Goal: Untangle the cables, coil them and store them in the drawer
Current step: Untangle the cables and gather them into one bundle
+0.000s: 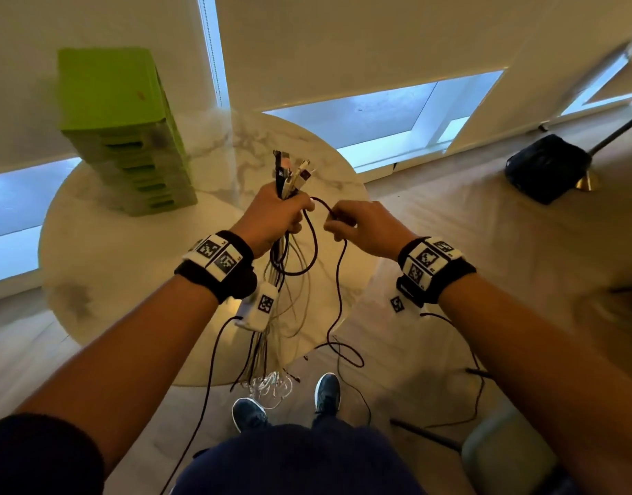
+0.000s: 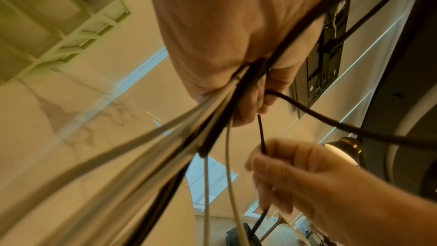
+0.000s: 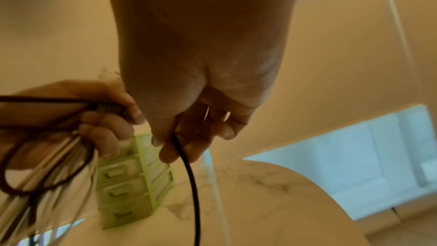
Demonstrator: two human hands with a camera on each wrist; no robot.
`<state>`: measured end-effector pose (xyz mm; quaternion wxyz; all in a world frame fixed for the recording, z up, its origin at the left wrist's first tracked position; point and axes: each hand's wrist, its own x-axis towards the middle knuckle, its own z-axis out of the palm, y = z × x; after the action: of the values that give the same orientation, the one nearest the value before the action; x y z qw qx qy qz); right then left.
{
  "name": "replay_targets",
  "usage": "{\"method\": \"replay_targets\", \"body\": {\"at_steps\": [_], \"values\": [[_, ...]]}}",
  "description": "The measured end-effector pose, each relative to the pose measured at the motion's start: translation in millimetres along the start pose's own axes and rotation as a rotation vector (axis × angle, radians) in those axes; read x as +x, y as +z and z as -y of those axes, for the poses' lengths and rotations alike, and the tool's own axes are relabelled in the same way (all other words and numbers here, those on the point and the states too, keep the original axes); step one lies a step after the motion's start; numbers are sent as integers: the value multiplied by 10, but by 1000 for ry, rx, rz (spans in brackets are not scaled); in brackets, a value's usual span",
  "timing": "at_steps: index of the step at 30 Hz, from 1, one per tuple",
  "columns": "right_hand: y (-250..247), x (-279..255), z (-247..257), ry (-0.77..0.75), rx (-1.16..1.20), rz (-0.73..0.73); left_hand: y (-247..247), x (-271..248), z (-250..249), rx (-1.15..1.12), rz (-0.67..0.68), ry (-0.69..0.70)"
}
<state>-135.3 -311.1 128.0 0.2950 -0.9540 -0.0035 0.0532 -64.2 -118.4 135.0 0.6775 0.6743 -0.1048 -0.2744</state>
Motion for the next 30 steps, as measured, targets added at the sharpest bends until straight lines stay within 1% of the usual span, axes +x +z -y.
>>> {"method": "replay_targets", "body": {"at_steps": [2, 4, 6, 8, 11, 13, 14, 15, 16, 18, 19, 20, 22, 24, 26, 28, 29, 30], "values": [[86, -167, -204, 61, 30, 116, 79, 14, -3, -14, -9, 7], [210, -340, -449, 139, 19, 269, 125, 37, -12, -41, -29, 7], [321, -517, -719, 225, 6, 384, 148, 62, -24, -54, -49, 6], [383, -682, -994, 297, -24, 429, 173, 82, -25, -36, -50, 15], [377, -839, -1299, 389, -182, 450, 263, 103, 4, -9, -18, 6], [350, -854, -1393, 436, -291, 486, 372, 113, 26, 18, 13, -10], [332, -831, -1396, 429, -283, 474, 432, 115, 33, 31, 25, -15], [297, -795, -1349, 401, -222, 418, 493, 117, 46, 38, 38, -19], [256, -744, -1292, 343, -136, 310, 559, 117, 54, 43, 52, -24], [162, -616, -1124, 180, 36, 59, 673, 112, 72, 68, 85, -32], [107, -546, -1028, 106, 115, -24, 726, 106, 77, 82, 102, -34], [51, -473, -914, 49, 183, -67, 767, 103, 73, 95, 117, -33], [-41, -349, -723, -6, 252, -58, 827, 100, 65, 96, 140, -22], [-122, -284, -633, -43, 243, -13, 856, 106, 57, 76, 146, -4], [-184, -267, -667, -43, 255, -30, 855, 120, 44, 87, 100, 3], [-232, -301, -820, 14, 224, -53, 820, 136, 18, 111, 16, -3], [-254, -335, -922, 64, 183, -35, 797, 146, 3, 102, -22, -6], [-270, -371, -1033, 130, 131, 17, 774, 159, -15, 81, -49, -10]]}}
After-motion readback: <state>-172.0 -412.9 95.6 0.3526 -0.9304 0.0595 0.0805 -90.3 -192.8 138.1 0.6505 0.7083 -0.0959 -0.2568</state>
